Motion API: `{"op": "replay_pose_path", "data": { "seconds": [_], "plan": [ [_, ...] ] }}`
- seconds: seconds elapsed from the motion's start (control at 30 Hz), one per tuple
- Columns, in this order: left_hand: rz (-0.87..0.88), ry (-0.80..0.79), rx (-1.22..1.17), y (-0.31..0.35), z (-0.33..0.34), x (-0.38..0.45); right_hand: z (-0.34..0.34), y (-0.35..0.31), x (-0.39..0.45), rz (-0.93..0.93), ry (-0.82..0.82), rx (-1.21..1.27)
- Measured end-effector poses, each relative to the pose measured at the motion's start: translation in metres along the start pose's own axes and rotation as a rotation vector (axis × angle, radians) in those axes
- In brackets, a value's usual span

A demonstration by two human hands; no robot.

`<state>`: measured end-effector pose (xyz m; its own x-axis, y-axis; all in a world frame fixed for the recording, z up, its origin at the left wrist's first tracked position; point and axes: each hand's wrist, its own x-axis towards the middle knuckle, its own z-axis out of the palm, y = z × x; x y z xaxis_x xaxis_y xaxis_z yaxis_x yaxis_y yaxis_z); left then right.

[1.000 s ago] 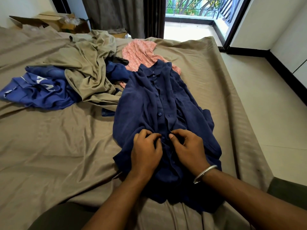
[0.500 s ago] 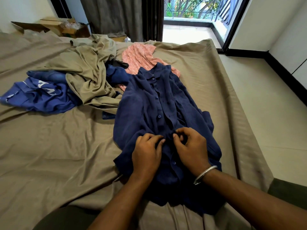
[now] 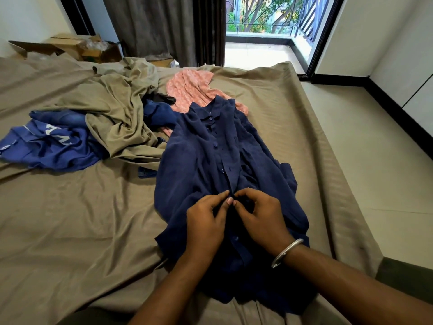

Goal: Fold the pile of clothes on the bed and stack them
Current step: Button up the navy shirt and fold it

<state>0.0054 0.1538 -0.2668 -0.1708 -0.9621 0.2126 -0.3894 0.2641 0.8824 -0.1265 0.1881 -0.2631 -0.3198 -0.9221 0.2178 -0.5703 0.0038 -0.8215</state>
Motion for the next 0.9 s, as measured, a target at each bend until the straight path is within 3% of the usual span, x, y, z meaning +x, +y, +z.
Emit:
{"op": "replay_pose_path", "data": {
  "seconds": [0.13, 0.27, 0.53, 0.63, 0.9],
  "plan": [
    [-0.092, -0.014, -0.033, -0.0003, 0.0005, 0.0013, -0.0016, -0.0003, 0.0004, 0.052, 0.098, -0.058],
    [-0.131, -0.005, -0.054, 0.0002, 0.0004, 0.0023, -0.0055, -0.0031, 0.0000, -0.056, 0.210, -0.115],
    [-0.070, -0.038, 0.000, -0.0006, -0.0003, 0.0010, -0.0060, -0.0005, 0.0002, -0.154, 0.028, -0.119],
    [-0.078, -0.029, -0.039, 0.0011, -0.0002, -0.0004, -0.0052, 0.0010, 0.0016, -0.108, 0.025, -0.146],
    [-0.236, 0.039, -0.235, 0.0003, 0.0022, -0.0006, -0.0024, -0.0012, 0.0062, 0.159, -0.065, 0.141]
  ]
}}
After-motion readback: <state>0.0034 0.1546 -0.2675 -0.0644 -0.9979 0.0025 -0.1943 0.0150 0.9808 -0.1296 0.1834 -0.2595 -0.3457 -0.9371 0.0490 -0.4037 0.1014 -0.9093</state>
